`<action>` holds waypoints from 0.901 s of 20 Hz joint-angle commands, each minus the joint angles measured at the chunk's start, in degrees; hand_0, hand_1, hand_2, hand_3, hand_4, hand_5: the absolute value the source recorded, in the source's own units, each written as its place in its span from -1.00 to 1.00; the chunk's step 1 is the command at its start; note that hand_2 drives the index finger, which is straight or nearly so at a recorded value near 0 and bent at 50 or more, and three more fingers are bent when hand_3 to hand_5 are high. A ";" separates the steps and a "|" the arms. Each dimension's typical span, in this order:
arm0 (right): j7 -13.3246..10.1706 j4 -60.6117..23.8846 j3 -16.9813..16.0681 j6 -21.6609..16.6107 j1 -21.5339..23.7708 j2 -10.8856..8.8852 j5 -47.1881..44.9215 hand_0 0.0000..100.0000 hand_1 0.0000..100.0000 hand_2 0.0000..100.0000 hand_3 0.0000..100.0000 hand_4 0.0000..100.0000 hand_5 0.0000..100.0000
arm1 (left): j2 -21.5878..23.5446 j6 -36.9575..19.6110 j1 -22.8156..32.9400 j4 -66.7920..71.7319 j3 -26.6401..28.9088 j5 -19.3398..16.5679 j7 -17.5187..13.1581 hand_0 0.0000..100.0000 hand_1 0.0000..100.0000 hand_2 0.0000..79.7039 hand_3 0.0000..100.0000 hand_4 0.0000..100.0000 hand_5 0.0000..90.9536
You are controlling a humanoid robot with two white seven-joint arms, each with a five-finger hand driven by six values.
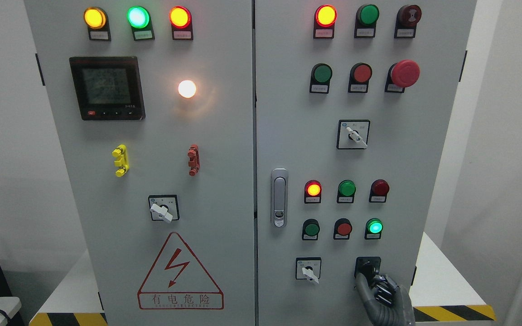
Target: Trip black knob to open circuit
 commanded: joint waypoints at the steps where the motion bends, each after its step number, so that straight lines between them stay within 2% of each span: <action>1: -0.52 -0.05 1.33 -0.25 -0.04 -0.04 0.02 0.03 0.49 0.30 0.97 0.99 0.97 | 0.03 0.03 -0.44 0.00 0.00 -1.93 0.03 -0.76 -0.22 -1.00 -1.00 -1.00 -1.00; 18: -0.61 -0.05 1.06 -0.95 0.23 -0.83 0.90 0.04 0.51 0.27 0.93 0.98 0.97 | 0.03 0.03 -0.44 0.00 0.00 -1.93 0.03 -0.76 -0.22 -1.00 -1.00 -1.00 -1.00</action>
